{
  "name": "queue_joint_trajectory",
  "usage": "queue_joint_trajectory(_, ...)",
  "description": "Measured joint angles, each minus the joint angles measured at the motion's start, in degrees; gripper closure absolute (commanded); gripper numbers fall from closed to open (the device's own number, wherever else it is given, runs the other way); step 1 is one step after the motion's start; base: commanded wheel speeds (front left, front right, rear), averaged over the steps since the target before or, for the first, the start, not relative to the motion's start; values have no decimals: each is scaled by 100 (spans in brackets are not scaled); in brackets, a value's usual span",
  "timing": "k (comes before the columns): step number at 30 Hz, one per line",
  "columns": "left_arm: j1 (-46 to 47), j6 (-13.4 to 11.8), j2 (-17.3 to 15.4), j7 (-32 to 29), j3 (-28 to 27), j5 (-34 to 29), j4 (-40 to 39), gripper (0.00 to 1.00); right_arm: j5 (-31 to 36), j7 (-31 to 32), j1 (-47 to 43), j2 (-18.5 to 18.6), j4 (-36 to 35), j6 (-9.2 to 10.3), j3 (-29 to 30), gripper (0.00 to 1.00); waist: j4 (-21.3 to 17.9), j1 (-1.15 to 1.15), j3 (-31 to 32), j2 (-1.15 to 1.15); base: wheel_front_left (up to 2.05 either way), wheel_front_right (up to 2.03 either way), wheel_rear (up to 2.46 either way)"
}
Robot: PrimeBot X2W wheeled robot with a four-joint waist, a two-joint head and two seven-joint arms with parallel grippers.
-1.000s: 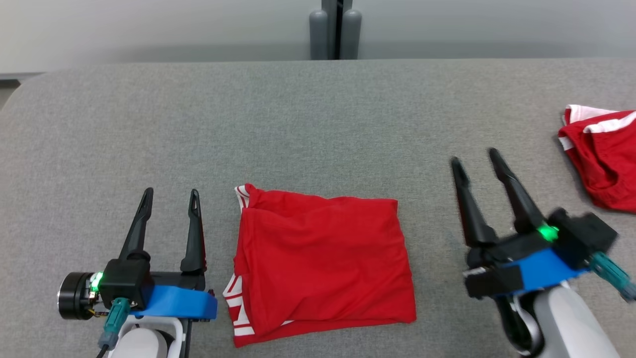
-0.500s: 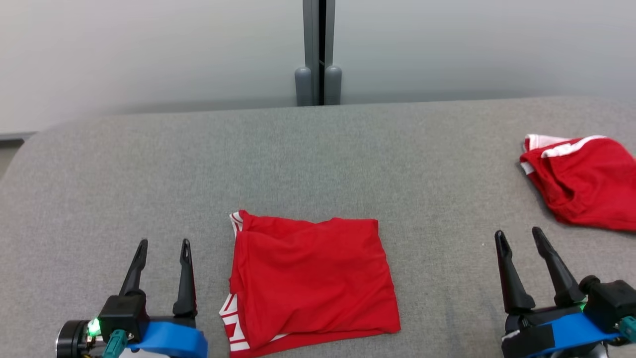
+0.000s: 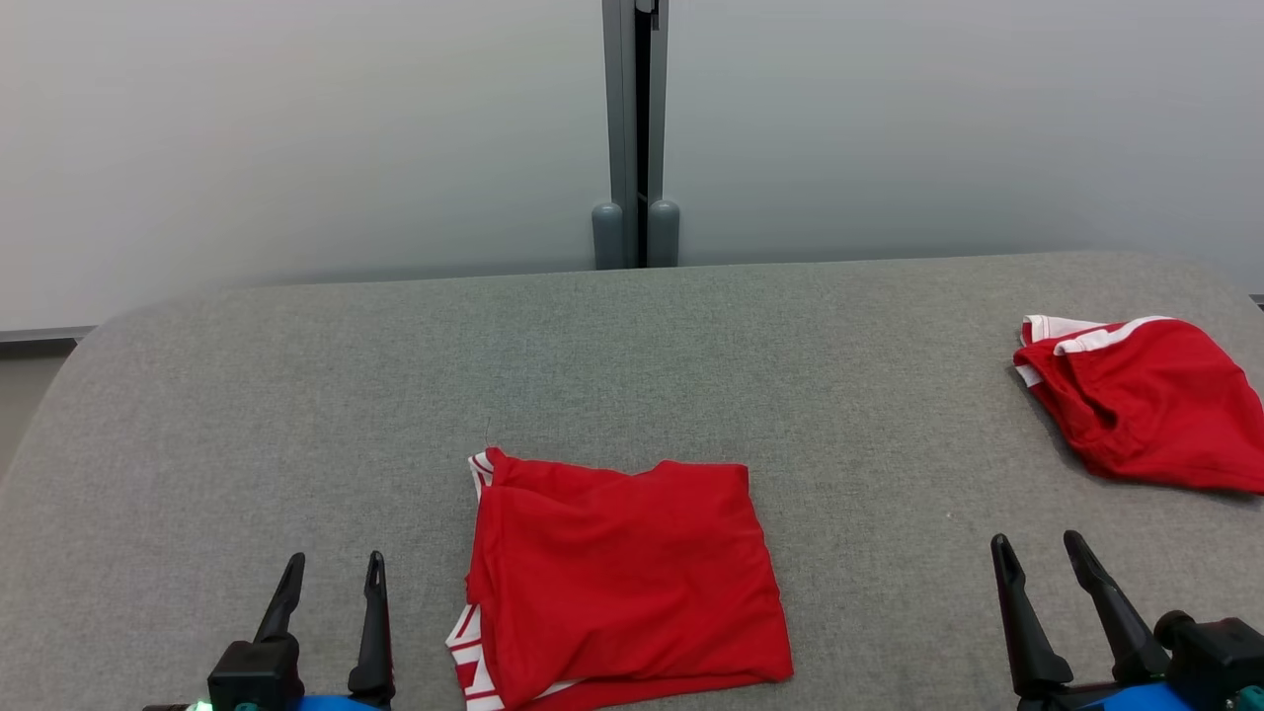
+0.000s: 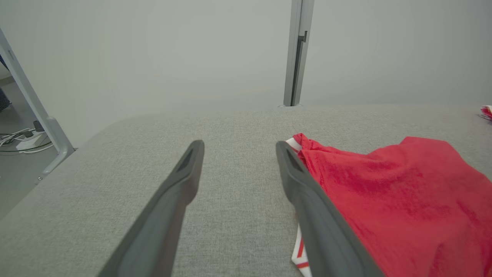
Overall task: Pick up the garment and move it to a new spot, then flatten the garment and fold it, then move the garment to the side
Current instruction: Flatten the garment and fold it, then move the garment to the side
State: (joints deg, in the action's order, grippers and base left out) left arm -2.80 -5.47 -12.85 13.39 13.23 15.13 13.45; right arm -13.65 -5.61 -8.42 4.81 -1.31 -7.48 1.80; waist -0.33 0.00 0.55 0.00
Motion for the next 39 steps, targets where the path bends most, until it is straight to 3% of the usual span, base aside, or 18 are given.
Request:
queue_joint_trajectory(19,-24,12,-96,-9,96,33,49,0,49,158,-102,-68,-210,0,115,0,35,0,24,1,0,0,0)
queue_joint_trajectory(25,246,-9,-113,45,137,-68,-211,0,41,254,-17,-9,-140,0,77,0,135,0,-234,0,0,0,0)
queue_joint_trajectory(31,700,-30,-70,118,160,-175,-480,0,-63,316,553,110,412,0,-348,0,437,1,-699,1,0,0,0)
queue_joint_trajectory(39,972,-37,68,152,172,-260,-662,0,-397,250,1302,143,1726,0,-1045,0,951,2,-1199,2,0,0,0)
